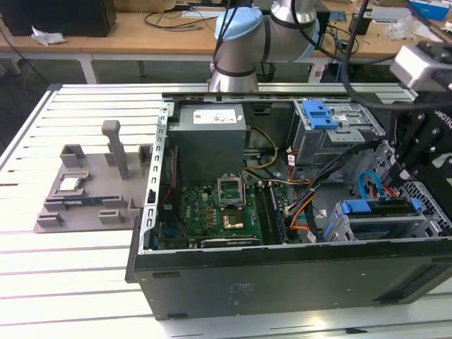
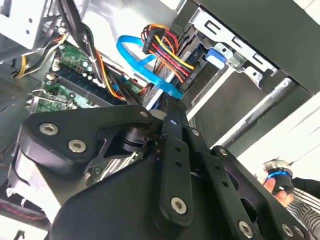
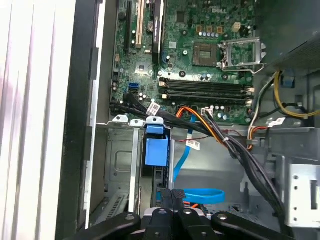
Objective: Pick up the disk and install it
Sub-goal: 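Insert the second disk wire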
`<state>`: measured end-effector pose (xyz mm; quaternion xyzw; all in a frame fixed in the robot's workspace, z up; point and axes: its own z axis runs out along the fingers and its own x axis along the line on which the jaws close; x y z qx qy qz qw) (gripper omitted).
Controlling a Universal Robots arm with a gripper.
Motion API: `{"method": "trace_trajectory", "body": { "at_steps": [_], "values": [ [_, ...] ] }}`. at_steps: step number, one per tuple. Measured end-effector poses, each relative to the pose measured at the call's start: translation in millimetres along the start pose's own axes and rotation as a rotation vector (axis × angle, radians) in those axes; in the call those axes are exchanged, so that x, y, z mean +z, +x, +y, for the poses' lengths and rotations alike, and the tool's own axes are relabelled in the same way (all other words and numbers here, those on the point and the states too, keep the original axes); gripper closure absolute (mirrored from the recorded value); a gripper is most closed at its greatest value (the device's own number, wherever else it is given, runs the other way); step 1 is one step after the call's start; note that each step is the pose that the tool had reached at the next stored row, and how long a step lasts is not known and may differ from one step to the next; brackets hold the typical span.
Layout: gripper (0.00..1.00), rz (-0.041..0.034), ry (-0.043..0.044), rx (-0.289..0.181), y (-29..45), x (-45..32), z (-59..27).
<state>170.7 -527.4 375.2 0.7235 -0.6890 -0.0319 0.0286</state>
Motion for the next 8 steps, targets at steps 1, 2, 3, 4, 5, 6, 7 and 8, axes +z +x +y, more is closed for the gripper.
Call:
{"method": "trace_trajectory", "body": {
  "at_steps": [1,2,3,4,5,6,7,8],
  "values": [
    [0.89,-0.0002,0.0000,0.000,0.0,-1.2,0.1],
    [0.89,-0.0003,0.0001,0.000,0.0,-1.3,0.1],
    [0.89,0.0000,0.0000,0.000,0.0,-1.5,0.1],
    [0.89,0.0000,0.0000,0.000,0.0,-1.5,0.1],
    [0.89,-0.0001,0.0000,0.000,0.0,-1.5,0.1],
    [0.89,-0.0001,0.0000,0.000,0.0,-1.6,0.1],
    [0.89,0.0000,0.0000,0.000,0.0,-1.6,0.1],
    [0.89,0.0000,0.0000,0.000,0.0,-1.7,0.1]
  ]
}}
